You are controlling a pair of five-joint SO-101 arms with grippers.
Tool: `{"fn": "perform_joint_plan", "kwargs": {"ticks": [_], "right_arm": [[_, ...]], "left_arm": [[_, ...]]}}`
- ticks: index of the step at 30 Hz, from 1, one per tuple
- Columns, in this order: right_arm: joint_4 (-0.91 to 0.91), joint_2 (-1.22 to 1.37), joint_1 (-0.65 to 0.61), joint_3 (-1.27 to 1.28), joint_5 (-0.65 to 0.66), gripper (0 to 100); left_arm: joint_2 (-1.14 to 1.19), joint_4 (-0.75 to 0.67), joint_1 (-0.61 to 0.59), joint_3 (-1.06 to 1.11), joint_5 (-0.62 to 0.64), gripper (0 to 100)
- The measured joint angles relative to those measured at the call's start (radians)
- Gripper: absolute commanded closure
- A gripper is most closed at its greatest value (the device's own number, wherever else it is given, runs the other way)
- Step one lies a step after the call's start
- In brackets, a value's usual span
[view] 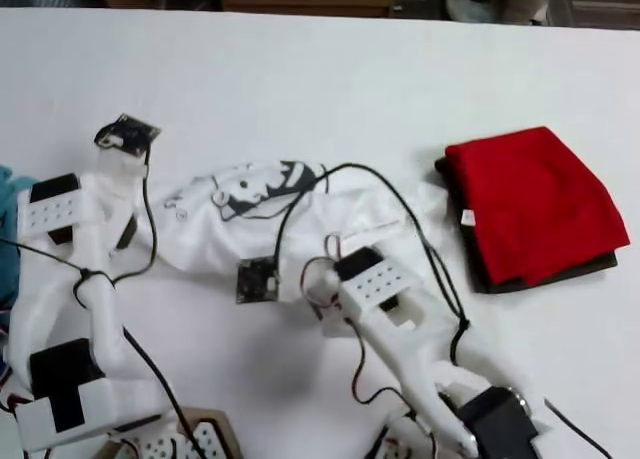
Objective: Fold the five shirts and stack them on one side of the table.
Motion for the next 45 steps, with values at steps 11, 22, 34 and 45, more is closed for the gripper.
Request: {"fn": "perform_joint_plan", "kwargs": {"ticks": [11, 22, 34, 45], "right_arm": [[0.009, 0.012, 0.12, -0.057, 0.058, 89.6], [0.021, 0.014, 0.212, -0.253, 0.058, 97.7], [0.12, -0.005, 0.238, -0.425, 0.058, 97.7], [-0.04, -0.055, 0.37, -0.531, -0.077, 97.7]], "left_arm": [[0.0, 0.0, 0.0, 0.0, 0.0, 98], [0.0, 0.0, 0.0, 0.0, 0.0, 98], [0.0, 0.06, 0.025, -0.173, 0.075, 98], [0.026, 0.21, 0.272, -0.439, 0.239, 98]]}}
